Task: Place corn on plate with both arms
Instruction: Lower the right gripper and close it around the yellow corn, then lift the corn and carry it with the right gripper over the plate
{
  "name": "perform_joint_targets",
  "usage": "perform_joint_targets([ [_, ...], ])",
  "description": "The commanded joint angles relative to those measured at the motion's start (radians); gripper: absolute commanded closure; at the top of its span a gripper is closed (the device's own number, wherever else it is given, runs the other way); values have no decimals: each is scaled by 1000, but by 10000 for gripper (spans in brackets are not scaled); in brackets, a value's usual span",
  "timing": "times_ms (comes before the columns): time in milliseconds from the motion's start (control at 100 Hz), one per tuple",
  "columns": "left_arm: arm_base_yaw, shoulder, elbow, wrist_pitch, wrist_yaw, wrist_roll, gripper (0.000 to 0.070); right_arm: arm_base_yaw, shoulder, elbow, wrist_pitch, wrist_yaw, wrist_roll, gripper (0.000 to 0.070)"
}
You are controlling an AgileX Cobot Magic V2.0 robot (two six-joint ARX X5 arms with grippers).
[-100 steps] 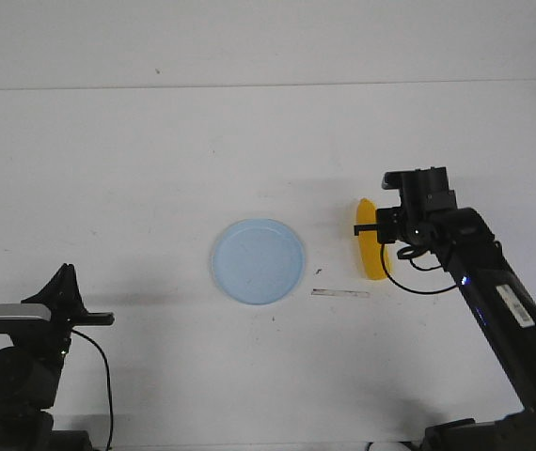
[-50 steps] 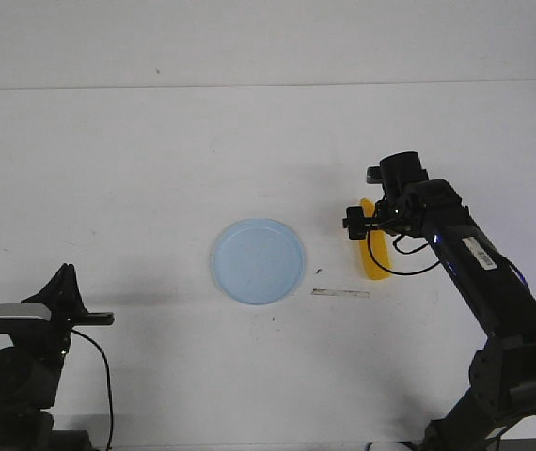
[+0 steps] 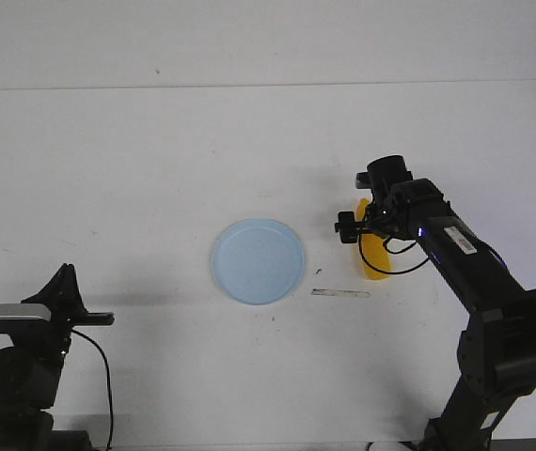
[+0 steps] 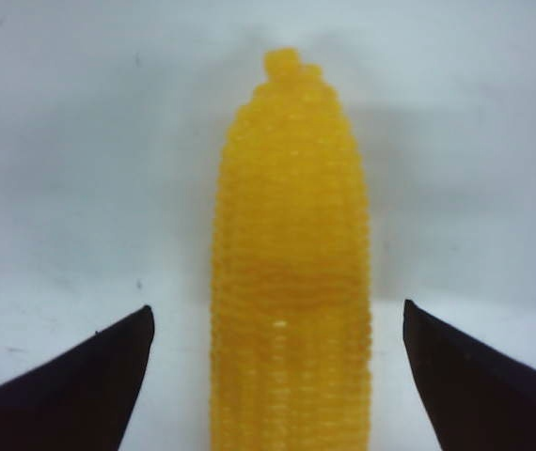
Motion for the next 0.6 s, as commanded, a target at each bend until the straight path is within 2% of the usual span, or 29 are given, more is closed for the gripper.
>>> perform_joint_targets([
  [0,2,2,5,16,-2,6,699,8,39,14,6,0,-4,160],
  [160,2,2,5,16,-2,5,699,10,59,13,7,1,-2,181],
  [200,2,2,5,16,-2,6,699,10,59,12,6,1,-1,223],
  [280,2,2,5,16,-2,6,699,10,60,10,6,1,-1,355],
  [310,2,2,5,16,-2,5,699,10,60,10,6,1,-1,378],
  [590,2,2,5,16,-2,5,699,10,52,11,5,0,0,378],
])
